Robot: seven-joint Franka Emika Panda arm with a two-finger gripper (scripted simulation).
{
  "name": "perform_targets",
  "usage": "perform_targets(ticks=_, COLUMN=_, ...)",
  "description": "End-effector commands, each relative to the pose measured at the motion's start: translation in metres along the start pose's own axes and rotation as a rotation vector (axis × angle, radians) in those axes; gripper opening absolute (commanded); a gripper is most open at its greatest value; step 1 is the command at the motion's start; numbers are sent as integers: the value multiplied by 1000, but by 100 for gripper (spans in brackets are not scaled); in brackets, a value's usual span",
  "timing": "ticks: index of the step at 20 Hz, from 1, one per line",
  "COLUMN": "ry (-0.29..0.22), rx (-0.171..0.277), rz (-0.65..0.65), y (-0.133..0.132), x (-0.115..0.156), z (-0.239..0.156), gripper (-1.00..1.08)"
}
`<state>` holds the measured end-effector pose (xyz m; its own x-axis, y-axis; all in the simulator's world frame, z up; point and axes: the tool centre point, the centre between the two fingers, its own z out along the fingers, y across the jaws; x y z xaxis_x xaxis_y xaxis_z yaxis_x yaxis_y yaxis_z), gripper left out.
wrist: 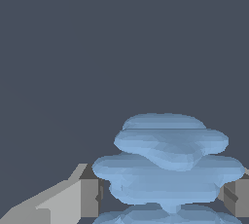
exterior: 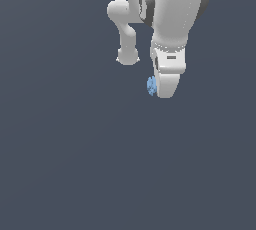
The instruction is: Pick up the object and move it to a goal position.
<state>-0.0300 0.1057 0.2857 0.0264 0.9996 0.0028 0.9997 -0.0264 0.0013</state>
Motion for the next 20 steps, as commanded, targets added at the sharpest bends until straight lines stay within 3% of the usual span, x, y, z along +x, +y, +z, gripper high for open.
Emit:
perform_targets(ticks=1, ry=0, rx=1, rz=1, y=6, x=10, z=-23, gripper=-100)
perform_targets(ticks=20, ry=-2, rx=1, rz=5, y=41, x=64, z=-141, gripper=-100)
